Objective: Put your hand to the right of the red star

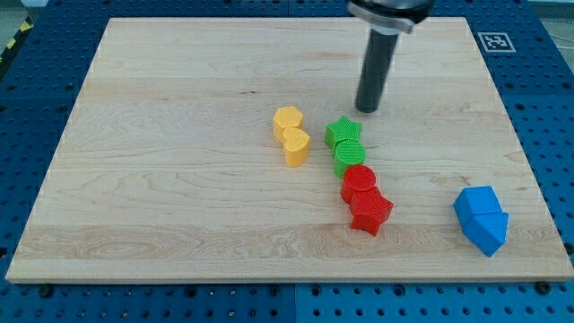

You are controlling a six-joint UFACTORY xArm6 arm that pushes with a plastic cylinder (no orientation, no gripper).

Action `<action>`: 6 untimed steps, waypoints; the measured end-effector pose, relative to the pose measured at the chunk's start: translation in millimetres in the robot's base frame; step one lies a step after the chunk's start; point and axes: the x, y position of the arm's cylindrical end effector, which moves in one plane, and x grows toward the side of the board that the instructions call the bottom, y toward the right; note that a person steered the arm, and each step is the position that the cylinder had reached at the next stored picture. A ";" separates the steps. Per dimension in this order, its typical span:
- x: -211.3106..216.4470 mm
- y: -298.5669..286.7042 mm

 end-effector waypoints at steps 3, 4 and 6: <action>-2.7 33.6; 50.0 70.9; 121.7 71.0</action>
